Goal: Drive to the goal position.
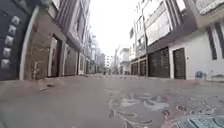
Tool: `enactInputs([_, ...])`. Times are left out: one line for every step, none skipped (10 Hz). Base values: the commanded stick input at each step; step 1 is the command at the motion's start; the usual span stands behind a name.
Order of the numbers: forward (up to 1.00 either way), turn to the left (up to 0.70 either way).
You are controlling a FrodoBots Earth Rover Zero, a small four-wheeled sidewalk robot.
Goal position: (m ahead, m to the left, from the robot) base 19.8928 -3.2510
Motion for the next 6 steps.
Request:
enactInputs([0.85, 0.00])
enactInputs([0.85, 0.00])
enactInputs([0.85, 0.00])
enactInputs([0.85, 0.00])
enactInputs([0.88, 0.00])
enactInputs([1.00, 0.00])
